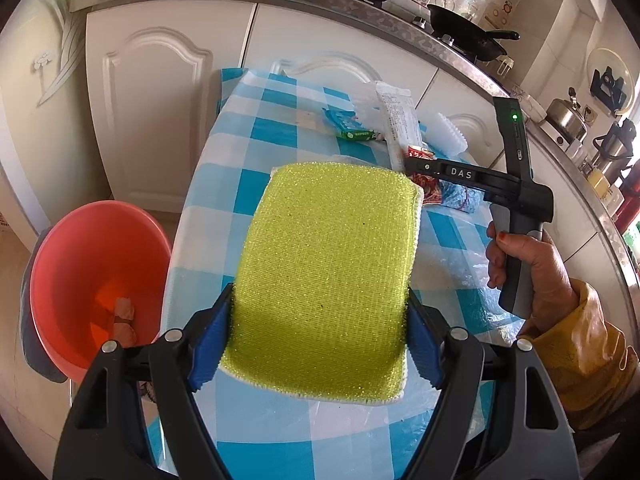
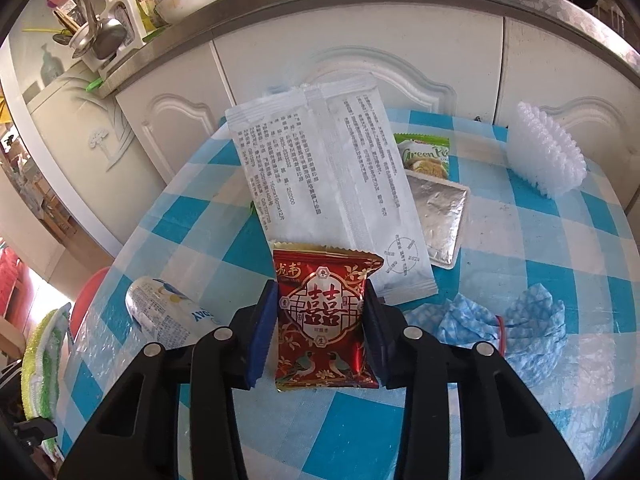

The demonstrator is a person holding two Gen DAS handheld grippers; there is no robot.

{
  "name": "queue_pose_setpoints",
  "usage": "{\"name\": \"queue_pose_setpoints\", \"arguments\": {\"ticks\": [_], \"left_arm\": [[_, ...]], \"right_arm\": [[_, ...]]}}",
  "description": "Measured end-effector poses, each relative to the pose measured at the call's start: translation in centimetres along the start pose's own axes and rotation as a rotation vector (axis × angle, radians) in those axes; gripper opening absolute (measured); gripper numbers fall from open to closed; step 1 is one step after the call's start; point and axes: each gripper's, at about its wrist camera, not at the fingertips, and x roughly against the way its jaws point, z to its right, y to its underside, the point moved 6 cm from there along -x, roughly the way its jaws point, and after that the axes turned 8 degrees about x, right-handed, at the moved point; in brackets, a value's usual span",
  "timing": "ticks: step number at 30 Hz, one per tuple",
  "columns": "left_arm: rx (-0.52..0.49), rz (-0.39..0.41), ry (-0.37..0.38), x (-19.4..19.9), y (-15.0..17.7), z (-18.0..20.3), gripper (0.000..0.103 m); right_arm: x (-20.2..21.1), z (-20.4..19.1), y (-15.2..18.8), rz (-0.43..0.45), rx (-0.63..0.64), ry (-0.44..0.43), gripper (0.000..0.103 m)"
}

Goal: Collect trash
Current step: 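Carry sponge and red packet to the pink bucket and release both inside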

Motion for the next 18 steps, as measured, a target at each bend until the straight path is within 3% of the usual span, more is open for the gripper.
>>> {"name": "queue_pose_setpoints", "arguments": {"ticks": [11,18], "left_arm": [[0.042,0.048,0.001,1.8,0.0,-2.0,0.077],[0.102,0.104,-0.035,4.0,-0.3,-5.4,0.077]], "right_arm": [[5.3,0.2,-1.6,0.107,-0.062,0.011,0.041],[8.4,-4.6,-3.6,0.169,-0.017,-0.077,0.041]]}}
